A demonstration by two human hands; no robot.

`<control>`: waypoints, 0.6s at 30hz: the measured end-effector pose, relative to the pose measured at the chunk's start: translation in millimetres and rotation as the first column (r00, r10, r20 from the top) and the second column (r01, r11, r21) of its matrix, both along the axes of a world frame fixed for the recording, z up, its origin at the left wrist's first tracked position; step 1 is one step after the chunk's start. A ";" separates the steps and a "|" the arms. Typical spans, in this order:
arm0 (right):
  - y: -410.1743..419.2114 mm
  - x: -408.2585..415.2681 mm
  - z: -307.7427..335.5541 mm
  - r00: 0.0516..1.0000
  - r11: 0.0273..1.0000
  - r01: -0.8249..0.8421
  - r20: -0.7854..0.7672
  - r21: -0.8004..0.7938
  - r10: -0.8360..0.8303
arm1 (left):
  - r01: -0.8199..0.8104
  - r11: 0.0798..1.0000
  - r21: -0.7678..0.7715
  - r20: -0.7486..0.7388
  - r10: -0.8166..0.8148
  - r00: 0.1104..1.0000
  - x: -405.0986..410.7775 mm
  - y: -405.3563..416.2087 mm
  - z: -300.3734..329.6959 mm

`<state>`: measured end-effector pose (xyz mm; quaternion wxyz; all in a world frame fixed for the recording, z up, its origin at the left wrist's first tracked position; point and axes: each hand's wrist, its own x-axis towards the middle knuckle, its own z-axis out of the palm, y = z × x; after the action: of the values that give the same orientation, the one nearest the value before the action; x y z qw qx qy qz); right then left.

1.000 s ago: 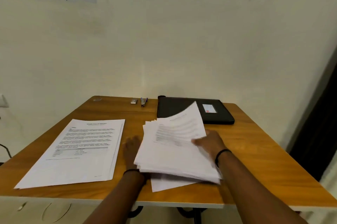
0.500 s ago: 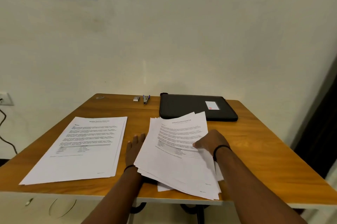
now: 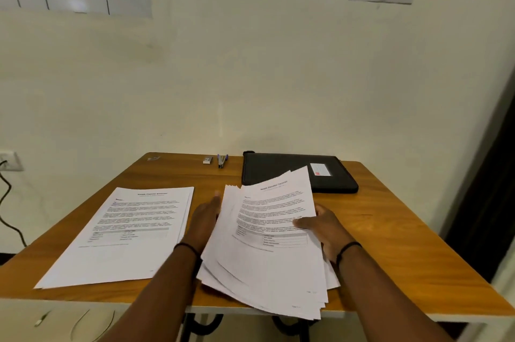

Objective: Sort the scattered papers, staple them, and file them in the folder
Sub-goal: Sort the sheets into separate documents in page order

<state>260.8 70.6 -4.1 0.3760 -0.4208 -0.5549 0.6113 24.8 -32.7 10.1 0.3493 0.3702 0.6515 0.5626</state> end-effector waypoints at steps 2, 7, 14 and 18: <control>-5.6 3.1 4.0 0.993 0.999 -0.022 -0.112 0.027 0.025 | 0.240 0.967 -0.083 0.237 -0.214 0.947 -2.6 -0.9 6.9; -16.5 9.6 27.5 0.955 0.989 0.072 -0.296 0.126 -0.032 | 0.344 0.930 0.129 0.308 -0.367 0.878 1.0 -1.5 16.0; -38.5 23.0 119.1 0.921 0.838 0.219 -0.388 0.499 -0.009 | 0.325 0.846 0.424 -0.125 -0.300 0.946 40.2 -1.1 109.1; -35.1 27.5 127.2 0.934 0.777 0.265 -0.351 0.571 -0.060 | 0.251 0.837 0.486 -0.154 -0.201 0.968 49.8 0.7 121.5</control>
<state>288.2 35.5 123.1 0.6265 -0.2215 -0.6159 0.4232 74.6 -32.0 131.6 0.2729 0.5491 0.4508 0.6486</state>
